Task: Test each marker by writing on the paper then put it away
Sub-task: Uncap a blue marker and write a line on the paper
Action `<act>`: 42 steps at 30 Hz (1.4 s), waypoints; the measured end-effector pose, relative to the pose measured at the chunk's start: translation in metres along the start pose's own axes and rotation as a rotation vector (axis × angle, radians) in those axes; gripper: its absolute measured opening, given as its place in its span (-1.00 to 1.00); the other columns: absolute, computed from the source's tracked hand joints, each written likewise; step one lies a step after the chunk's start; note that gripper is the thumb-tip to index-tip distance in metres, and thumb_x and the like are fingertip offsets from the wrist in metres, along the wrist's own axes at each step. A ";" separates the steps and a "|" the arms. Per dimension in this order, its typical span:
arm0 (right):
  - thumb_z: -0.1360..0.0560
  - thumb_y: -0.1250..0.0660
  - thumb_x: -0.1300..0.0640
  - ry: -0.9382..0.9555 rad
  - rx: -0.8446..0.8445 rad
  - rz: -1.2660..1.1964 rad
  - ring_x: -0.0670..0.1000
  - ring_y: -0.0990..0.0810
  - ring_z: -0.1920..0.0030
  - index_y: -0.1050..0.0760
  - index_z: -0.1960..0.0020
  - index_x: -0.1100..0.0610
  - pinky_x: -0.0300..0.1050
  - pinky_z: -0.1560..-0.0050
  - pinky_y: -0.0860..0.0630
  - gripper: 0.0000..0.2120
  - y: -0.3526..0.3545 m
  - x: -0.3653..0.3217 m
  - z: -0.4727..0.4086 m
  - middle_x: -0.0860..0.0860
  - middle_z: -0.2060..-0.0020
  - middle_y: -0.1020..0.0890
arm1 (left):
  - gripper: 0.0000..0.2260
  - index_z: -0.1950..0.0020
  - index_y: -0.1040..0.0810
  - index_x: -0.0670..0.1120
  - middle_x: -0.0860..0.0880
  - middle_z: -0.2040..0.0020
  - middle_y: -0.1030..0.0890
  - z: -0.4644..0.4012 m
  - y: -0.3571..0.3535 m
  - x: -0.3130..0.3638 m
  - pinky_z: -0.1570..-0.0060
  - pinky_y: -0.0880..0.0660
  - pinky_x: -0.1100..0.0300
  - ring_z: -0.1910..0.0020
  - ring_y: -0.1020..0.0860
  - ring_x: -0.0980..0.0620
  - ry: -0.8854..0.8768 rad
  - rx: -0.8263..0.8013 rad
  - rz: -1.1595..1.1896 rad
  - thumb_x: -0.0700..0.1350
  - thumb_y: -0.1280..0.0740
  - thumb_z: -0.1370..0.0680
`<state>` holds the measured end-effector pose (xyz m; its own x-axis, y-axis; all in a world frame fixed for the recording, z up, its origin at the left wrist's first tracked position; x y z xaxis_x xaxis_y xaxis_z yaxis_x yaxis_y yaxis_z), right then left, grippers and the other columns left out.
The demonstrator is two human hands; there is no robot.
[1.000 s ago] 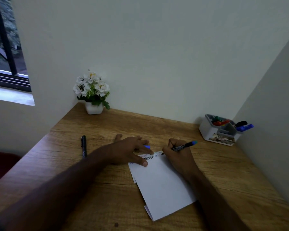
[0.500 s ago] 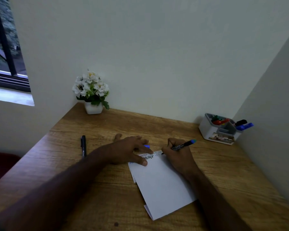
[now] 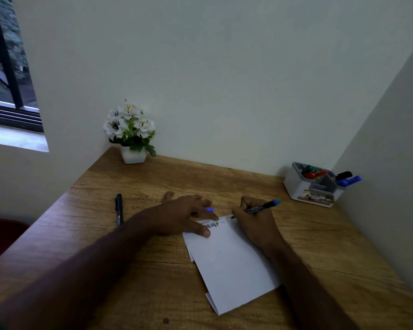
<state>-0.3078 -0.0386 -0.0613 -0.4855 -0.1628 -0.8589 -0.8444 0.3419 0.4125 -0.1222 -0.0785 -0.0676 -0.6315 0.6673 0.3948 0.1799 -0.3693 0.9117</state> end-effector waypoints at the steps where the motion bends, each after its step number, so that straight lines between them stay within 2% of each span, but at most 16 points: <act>1: -0.39 -0.35 0.38 -0.001 0.003 -0.016 -0.12 -0.27 0.48 -0.31 0.43 0.16 -0.24 0.45 -0.24 -0.68 0.001 0.000 0.000 0.01 0.52 -0.34 | -0.53 -0.41 -0.35 0.31 0.17 -0.57 -0.09 0.000 0.000 0.000 -0.40 0.23 -0.34 -0.56 0.08 0.13 0.001 -0.002 -0.001 0.30 -0.26 -0.50; 3: -0.40 -0.35 0.38 -0.001 -0.004 -0.009 -0.13 -0.27 0.49 -0.31 0.43 0.15 -0.26 0.46 -0.24 -0.67 0.000 0.000 0.000 -0.01 0.53 -0.35 | -0.53 -0.41 -0.35 0.31 0.16 -0.58 -0.09 -0.001 0.000 0.000 -0.39 0.22 -0.35 -0.56 0.08 0.14 0.002 -0.005 0.006 0.30 -0.26 -0.50; 8: -0.39 -0.36 0.35 -0.001 -0.024 0.022 -0.08 -0.27 0.46 -0.31 0.44 0.13 -0.13 0.42 -0.23 -0.67 -0.002 0.002 -0.002 0.02 0.51 -0.34 | -0.53 -0.40 -0.34 0.32 0.17 -0.57 -0.09 0.000 0.000 0.000 -0.39 0.22 -0.37 -0.56 0.07 0.13 -0.004 -0.006 0.006 0.30 -0.25 -0.50; 12: -0.36 -0.34 0.35 -0.012 -0.019 0.018 -0.06 -0.26 0.46 -0.28 0.46 0.11 -0.12 0.42 -0.21 -0.66 -0.001 0.001 0.000 0.01 0.52 -0.32 | -0.54 -0.40 -0.35 0.32 0.16 -0.57 -0.09 0.001 0.001 0.001 -0.39 0.23 -0.37 -0.56 0.07 0.13 -0.003 -0.004 0.015 0.30 -0.25 -0.50; 23: -0.37 -0.35 0.38 -0.008 0.013 0.021 -0.10 -0.28 0.47 -0.30 0.44 0.14 -0.23 0.45 -0.23 -0.68 0.001 -0.002 0.000 0.03 0.51 -0.35 | -0.53 -0.41 -0.36 0.30 0.16 -0.57 -0.09 0.000 0.000 0.001 -0.39 0.24 -0.36 -0.56 0.08 0.13 -0.008 0.004 0.014 0.29 -0.26 -0.50; 30: -0.37 -0.35 0.37 -0.019 0.012 0.017 -0.08 -0.28 0.46 -0.29 0.44 0.11 -0.18 0.43 -0.24 -0.66 0.001 -0.001 0.001 0.00 0.52 -0.34 | -0.53 -0.40 -0.36 0.32 0.18 -0.57 -0.10 -0.001 -0.001 -0.002 -0.39 0.23 -0.36 -0.56 0.07 0.15 -0.014 0.016 0.012 0.31 -0.26 -0.49; 33: -0.39 -0.33 0.42 -0.017 0.062 -0.088 -0.08 -0.31 0.43 -0.32 0.40 0.18 -0.19 0.40 -0.29 -0.70 0.009 -0.005 0.003 0.05 0.47 -0.37 | -0.50 -0.40 -0.36 0.30 0.18 -0.55 -0.17 0.000 0.004 -0.002 -0.42 0.17 -0.28 -0.55 -0.03 0.13 -0.015 0.080 0.024 0.29 -0.30 -0.48; 36: -0.40 -0.34 0.44 0.038 0.097 -0.146 -0.01 -0.44 0.34 -0.40 0.35 0.27 -0.21 0.28 -0.40 -0.79 0.019 -0.014 0.006 0.22 0.36 -0.48 | -0.55 -0.33 -0.44 0.27 0.20 -0.41 -0.42 0.004 0.020 -0.012 -0.41 0.03 -0.14 -0.45 -0.26 0.12 0.034 0.304 0.124 0.27 -0.34 -0.46; 38: -0.41 -0.39 0.41 0.075 0.084 -0.100 0.04 -0.53 0.26 -0.47 0.29 0.32 -0.22 0.23 -0.43 -0.86 0.019 -0.021 0.007 0.22 0.28 -0.55 | -0.65 -0.25 -0.51 0.23 0.22 -0.24 -0.55 0.008 0.031 -0.017 -0.33 -0.08 -0.07 -0.33 -0.38 0.14 0.072 0.437 0.102 0.24 -0.34 -0.48; 40: -0.44 -0.40 0.38 0.116 0.038 -0.090 -0.04 -0.60 0.22 -0.51 0.27 0.34 -0.27 0.21 -0.45 -0.87 0.017 -0.028 0.009 0.19 0.28 -0.59 | -0.70 -0.20 -0.56 0.19 0.24 -0.08 -0.55 0.010 0.034 -0.017 -0.25 -0.15 -0.04 -0.23 -0.41 0.16 0.099 0.472 0.051 0.20 -0.34 -0.50; 42: -0.43 -0.36 0.33 0.142 -0.019 -0.131 -0.11 -0.65 0.17 -0.53 0.29 0.27 -0.25 0.15 -0.48 -0.87 0.014 -0.032 0.011 0.18 0.28 -0.61 | -0.72 -0.20 -0.57 0.18 0.21 -0.03 -0.52 0.009 0.031 -0.013 -0.24 -0.19 -0.06 -0.20 -0.39 0.15 0.118 0.431 0.002 0.17 -0.33 -0.51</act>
<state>-0.3019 -0.0181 -0.0316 -0.3972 -0.3345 -0.8546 -0.9059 0.2919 0.3068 -0.1017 -0.0933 -0.0432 -0.7082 0.5793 0.4036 0.4632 -0.0502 0.8848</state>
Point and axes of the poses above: each hand's wrist, its own z-axis away from the middle knuckle, its own y-axis out of the back of the hand, x = y × z, the point moved 6 cm from there along -z, towards the middle knuckle
